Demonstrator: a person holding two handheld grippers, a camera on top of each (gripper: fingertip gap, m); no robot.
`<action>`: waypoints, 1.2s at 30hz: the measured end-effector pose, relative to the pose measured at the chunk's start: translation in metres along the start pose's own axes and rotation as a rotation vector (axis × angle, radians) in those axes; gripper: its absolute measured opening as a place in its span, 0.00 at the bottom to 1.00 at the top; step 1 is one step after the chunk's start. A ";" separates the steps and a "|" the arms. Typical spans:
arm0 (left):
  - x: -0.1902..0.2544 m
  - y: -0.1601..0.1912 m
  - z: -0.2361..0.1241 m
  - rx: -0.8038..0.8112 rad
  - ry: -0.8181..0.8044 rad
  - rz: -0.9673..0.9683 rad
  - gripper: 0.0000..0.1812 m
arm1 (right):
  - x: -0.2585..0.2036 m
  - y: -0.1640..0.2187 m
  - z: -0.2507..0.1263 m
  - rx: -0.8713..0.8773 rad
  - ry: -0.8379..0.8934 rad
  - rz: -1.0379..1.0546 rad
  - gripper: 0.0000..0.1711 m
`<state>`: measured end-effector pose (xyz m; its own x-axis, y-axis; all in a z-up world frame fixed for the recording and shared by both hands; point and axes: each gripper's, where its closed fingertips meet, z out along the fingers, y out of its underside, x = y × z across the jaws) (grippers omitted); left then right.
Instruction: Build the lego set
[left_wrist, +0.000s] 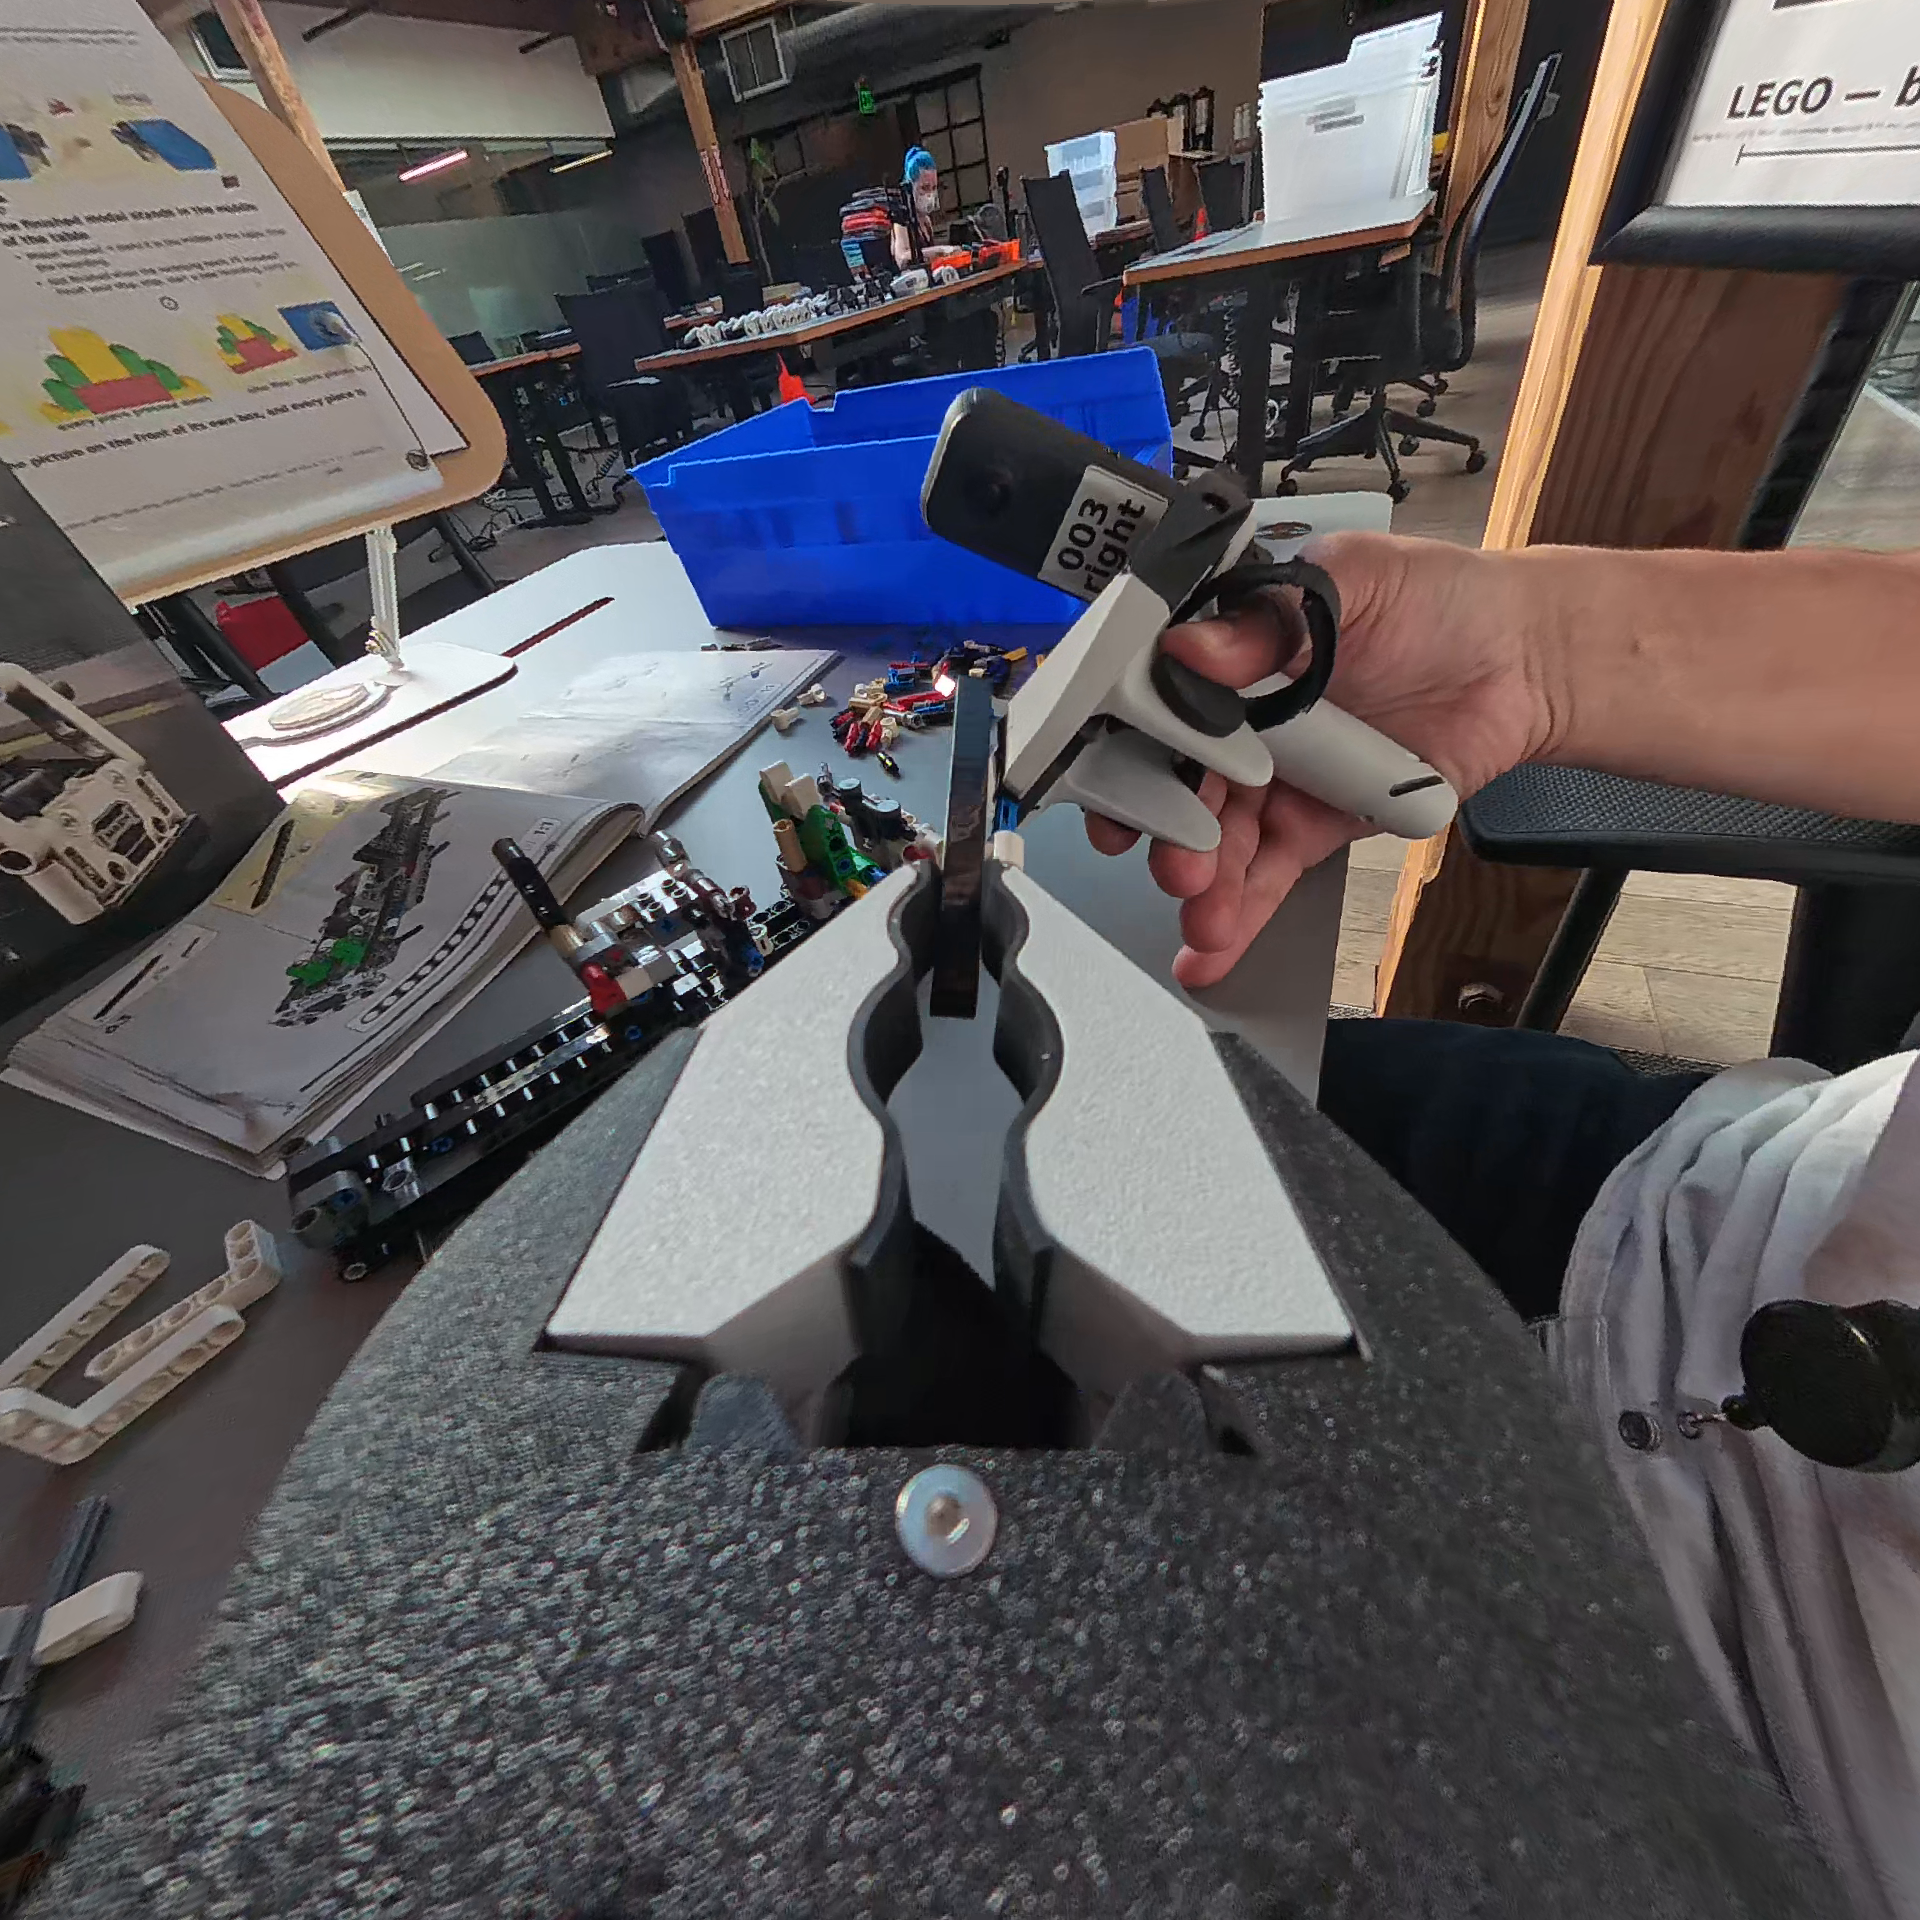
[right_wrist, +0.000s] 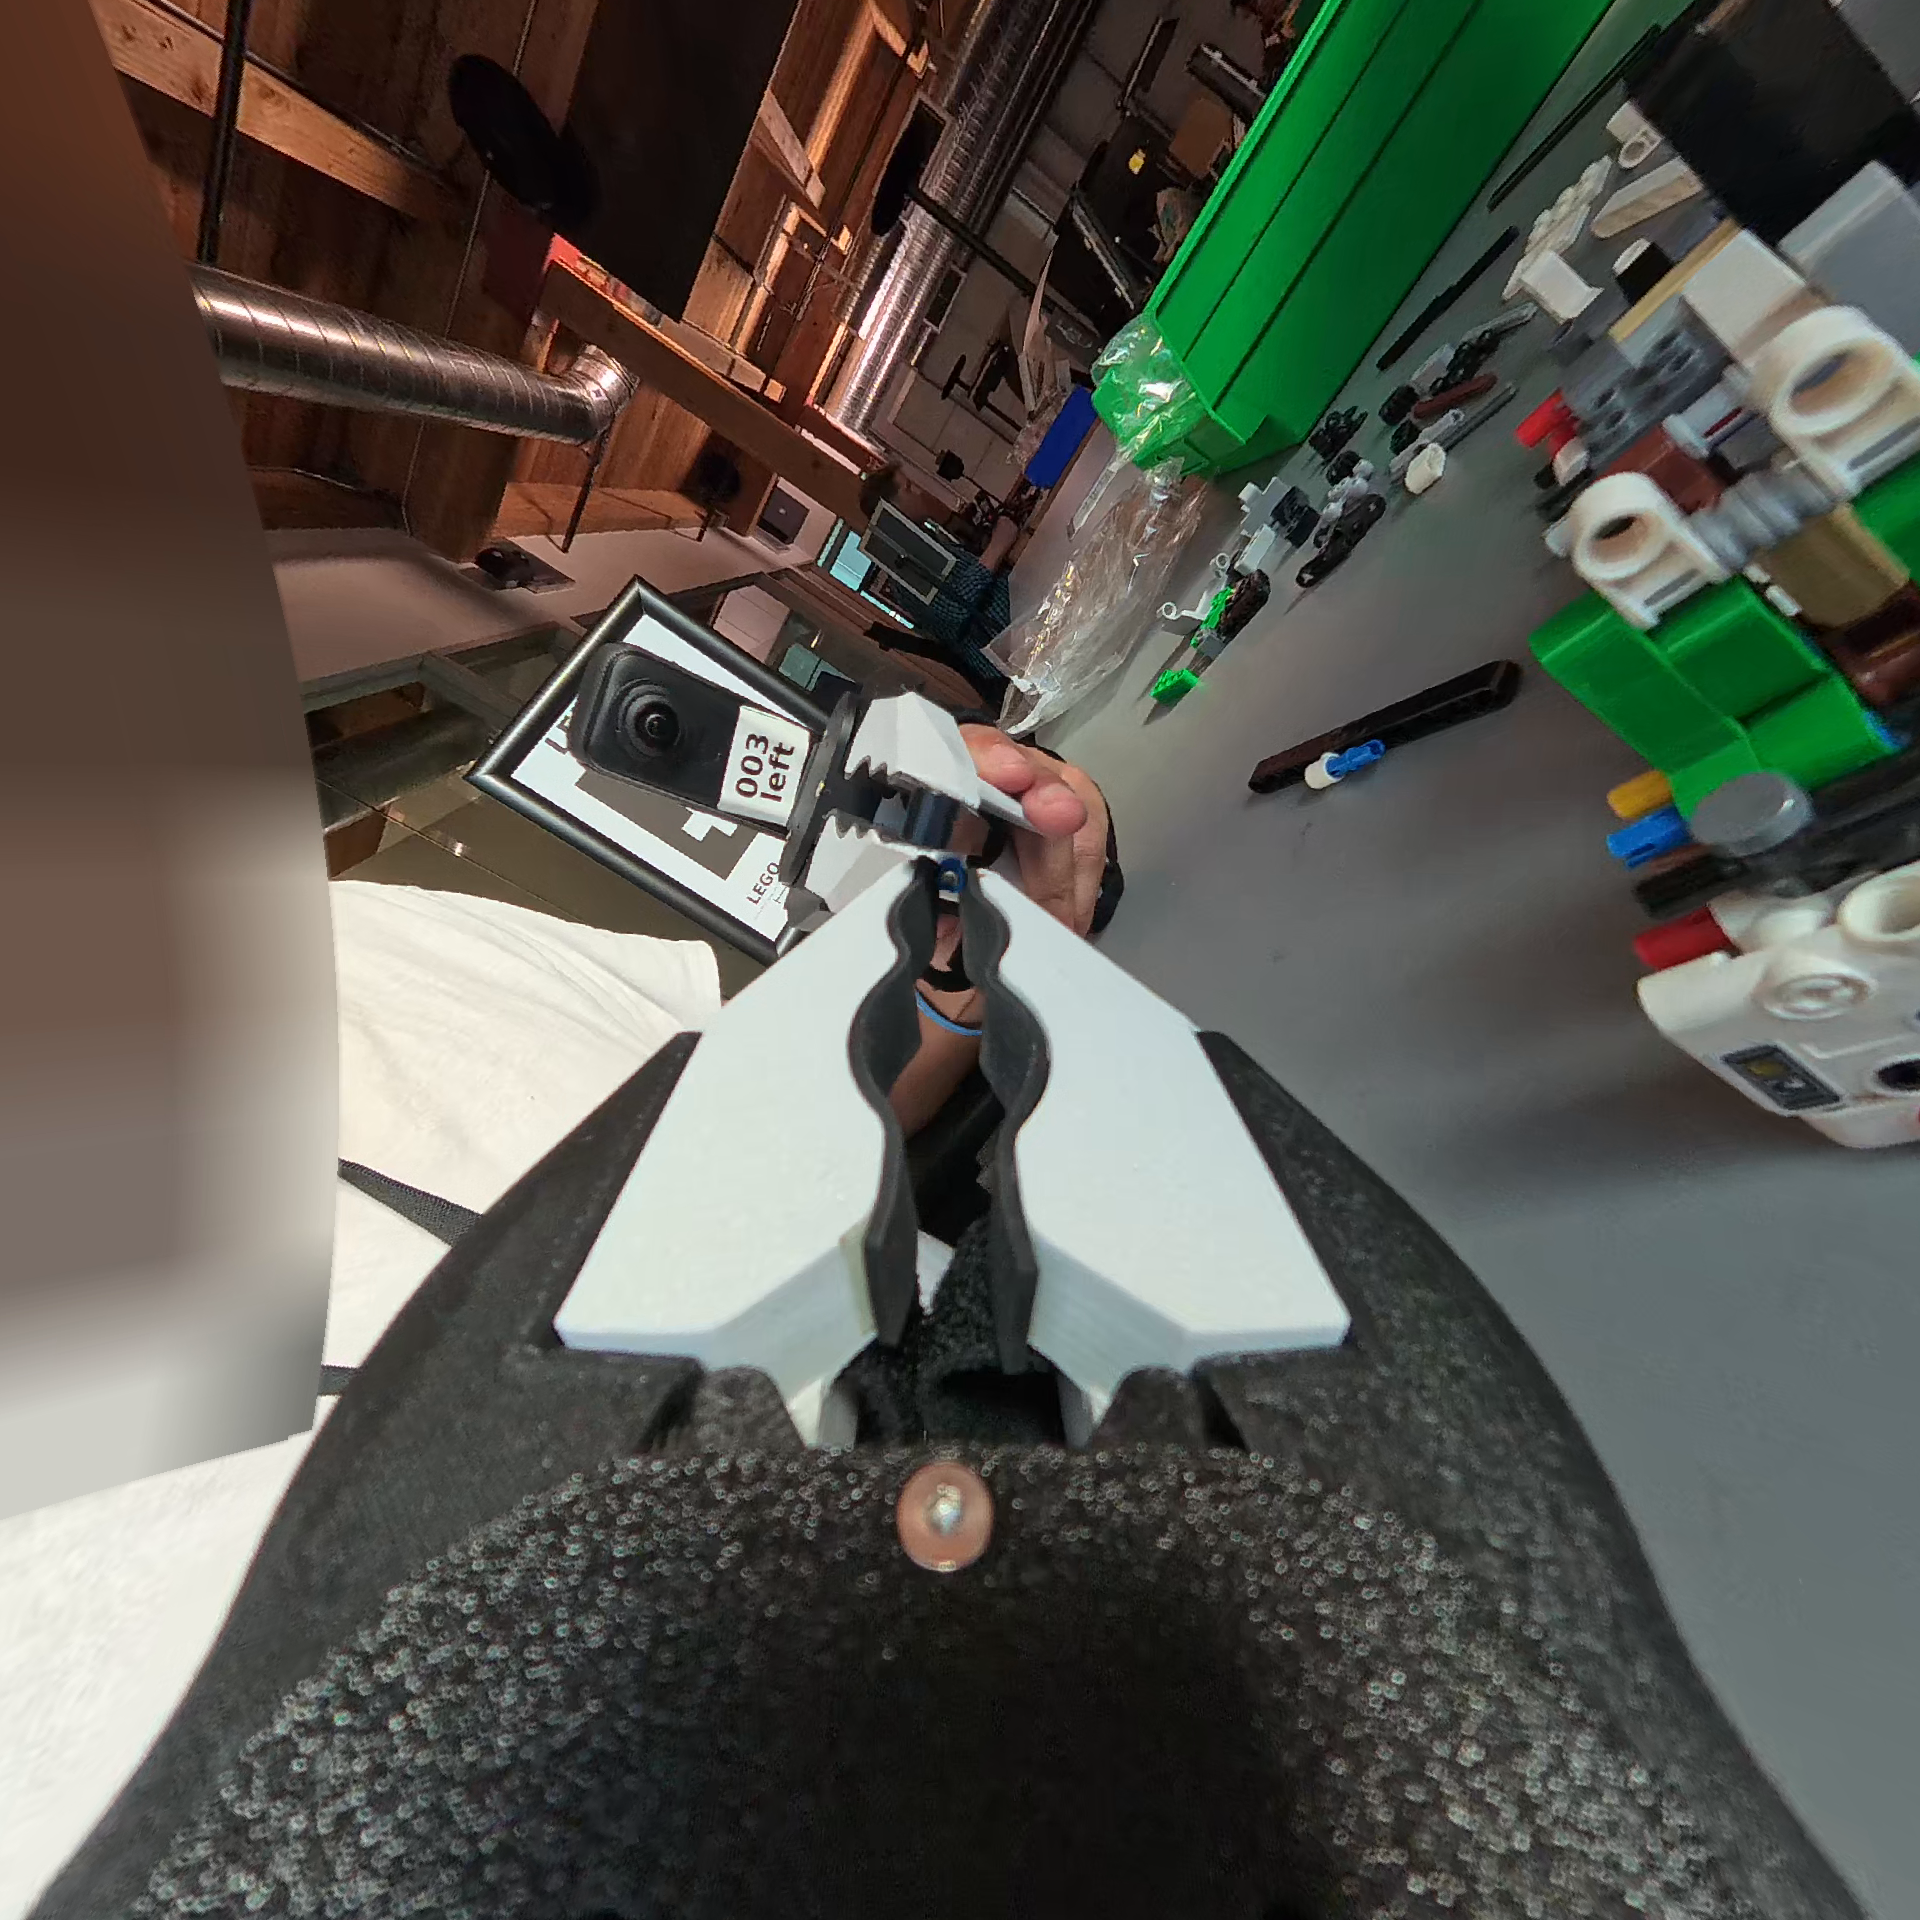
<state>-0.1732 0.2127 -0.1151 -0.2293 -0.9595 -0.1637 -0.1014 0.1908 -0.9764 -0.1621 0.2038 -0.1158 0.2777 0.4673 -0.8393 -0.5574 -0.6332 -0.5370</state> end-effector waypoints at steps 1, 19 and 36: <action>0.001 -0.001 0.001 0.009 0.005 -0.012 0.03 | -0.001 -0.001 -0.001 0.007 -0.014 0.012 0.01; 0.006 -0.001 0.007 -0.006 0.057 -0.059 0.03 | -0.005 0.002 -0.008 0.016 0.003 -0.002 0.01; 0.013 0.011 0.015 -0.100 0.067 -0.003 0.03 | 0.004 0.011 -0.017 -0.059 0.104 -0.045 0.01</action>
<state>-0.1631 0.1990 -0.1303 -0.2930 -0.9447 -0.1474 -0.1977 0.2107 -0.9573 -0.1542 0.1883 -0.1271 0.3828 0.4311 -0.8171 -0.4962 -0.6500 -0.5755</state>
